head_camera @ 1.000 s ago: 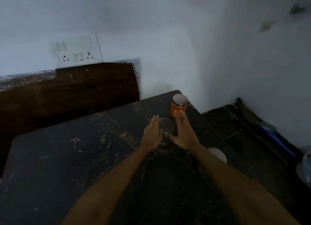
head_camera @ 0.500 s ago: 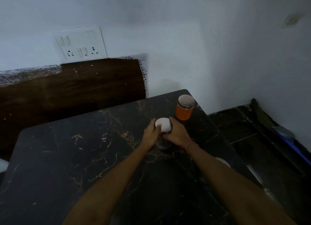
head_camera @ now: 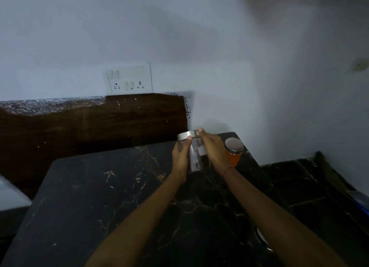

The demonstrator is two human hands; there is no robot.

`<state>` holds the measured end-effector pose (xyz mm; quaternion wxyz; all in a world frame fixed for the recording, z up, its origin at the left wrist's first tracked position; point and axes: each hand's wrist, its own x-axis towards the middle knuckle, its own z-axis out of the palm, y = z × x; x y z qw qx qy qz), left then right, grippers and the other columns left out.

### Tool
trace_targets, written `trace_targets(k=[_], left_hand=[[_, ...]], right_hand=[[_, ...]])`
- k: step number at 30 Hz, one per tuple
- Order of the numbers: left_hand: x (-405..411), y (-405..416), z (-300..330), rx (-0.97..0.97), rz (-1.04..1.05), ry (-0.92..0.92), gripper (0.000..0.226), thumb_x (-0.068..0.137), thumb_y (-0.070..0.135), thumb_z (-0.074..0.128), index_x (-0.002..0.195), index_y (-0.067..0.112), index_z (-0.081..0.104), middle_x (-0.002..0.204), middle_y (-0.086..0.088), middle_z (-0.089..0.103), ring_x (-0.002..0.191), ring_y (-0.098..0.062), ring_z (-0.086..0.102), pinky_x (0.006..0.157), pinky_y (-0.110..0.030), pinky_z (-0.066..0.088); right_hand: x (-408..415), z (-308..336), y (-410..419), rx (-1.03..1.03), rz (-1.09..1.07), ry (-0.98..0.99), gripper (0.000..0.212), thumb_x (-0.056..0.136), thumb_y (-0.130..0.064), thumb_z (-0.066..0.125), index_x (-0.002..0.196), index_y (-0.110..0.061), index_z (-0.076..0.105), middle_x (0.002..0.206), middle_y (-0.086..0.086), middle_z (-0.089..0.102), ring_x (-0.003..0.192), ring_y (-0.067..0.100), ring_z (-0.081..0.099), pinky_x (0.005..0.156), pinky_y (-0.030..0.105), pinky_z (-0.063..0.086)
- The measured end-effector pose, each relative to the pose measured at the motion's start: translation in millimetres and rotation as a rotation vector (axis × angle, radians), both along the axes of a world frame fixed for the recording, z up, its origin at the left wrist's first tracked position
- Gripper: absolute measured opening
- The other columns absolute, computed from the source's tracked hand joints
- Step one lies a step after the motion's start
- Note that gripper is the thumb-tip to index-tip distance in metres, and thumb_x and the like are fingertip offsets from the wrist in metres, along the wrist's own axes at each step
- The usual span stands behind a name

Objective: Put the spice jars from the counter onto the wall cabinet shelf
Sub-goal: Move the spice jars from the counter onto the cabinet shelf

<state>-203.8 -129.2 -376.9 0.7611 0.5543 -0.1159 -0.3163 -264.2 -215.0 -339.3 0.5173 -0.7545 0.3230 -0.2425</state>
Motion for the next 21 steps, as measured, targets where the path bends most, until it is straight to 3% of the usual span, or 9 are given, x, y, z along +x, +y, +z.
trace_targets(k=[3,6,10,12,15,18,21], left_hand=[[14,11,17,-0.078,-0.102,0.022,0.035,0.081,0.044,0.054,0.112,0.029,0.051,0.111,-0.006,0.06,0.094,-0.02,0.063,0.069,-0.034,0.054],[19,15,32,-0.121,-0.172,0.032,0.033,0.085,0.05,0.044,0.107,0.029,0.055,0.11,-0.007,0.061,0.098,-0.023,0.061,0.077,-0.038,0.052],[25,18,47,-0.041,-0.064,-0.089,0.038,0.096,0.042,0.035,0.118,0.017,0.053,0.105,-0.006,0.062,0.093,-0.02,0.061,0.075,-0.034,0.051],[29,23,49,0.036,0.051,-0.207,0.042,0.097,0.038,0.037,0.12,0.007,0.053,0.107,-0.011,0.061,0.093,-0.022,0.062,0.075,-0.031,0.052],[27,30,46,0.1,0.175,-0.374,0.038,0.1,0.03,0.035,0.11,0.001,0.058,0.099,-0.012,0.061,0.09,-0.022,0.061,0.068,-0.024,0.05],[14,31,43,0.073,0.171,-0.343,0.036,0.101,0.024,0.032,0.122,0.004,0.053,0.114,-0.014,0.06,0.106,-0.026,0.059,0.084,-0.032,0.051],[3,30,45,0.024,0.19,-0.304,0.037,0.1,0.029,0.035,0.132,0.013,0.044,0.118,-0.005,0.057,0.108,-0.018,0.058,0.08,-0.024,0.051]], right_hand=[[1,8,-1,0.088,0.078,-0.05,0.048,0.092,-0.047,0.043,0.113,-0.007,0.06,0.118,0.013,0.062,0.114,0.028,0.056,0.101,0.041,0.043],[2,3,11,0.293,0.213,-0.09,0.048,0.091,-0.045,0.045,0.126,-0.013,0.05,0.124,0.003,0.057,0.122,0.025,0.051,0.089,0.027,0.045],[8,-1,23,0.576,0.291,-0.174,0.058,0.075,-0.044,0.066,0.126,-0.027,0.044,0.128,0.009,0.052,0.108,0.023,0.056,0.074,0.036,0.054],[13,1,26,0.5,0.255,-0.153,0.063,0.073,-0.039,0.069,0.129,-0.031,0.04,0.129,0.006,0.05,0.102,0.017,0.056,0.067,0.032,0.055],[22,-3,31,0.159,0.075,-0.167,0.073,0.072,-0.035,0.074,0.133,-0.029,0.036,0.125,-0.003,0.049,0.102,0.01,0.051,0.073,0.023,0.05],[31,-8,36,-0.071,0.019,-0.196,0.077,0.07,-0.033,0.076,0.135,-0.023,0.035,0.126,0.0,0.05,0.111,0.014,0.051,0.082,0.024,0.05],[36,-7,43,-0.148,0.036,-0.202,0.073,0.076,-0.029,0.072,0.138,-0.021,0.034,0.13,0.003,0.051,0.119,0.017,0.05,0.091,0.027,0.048]])
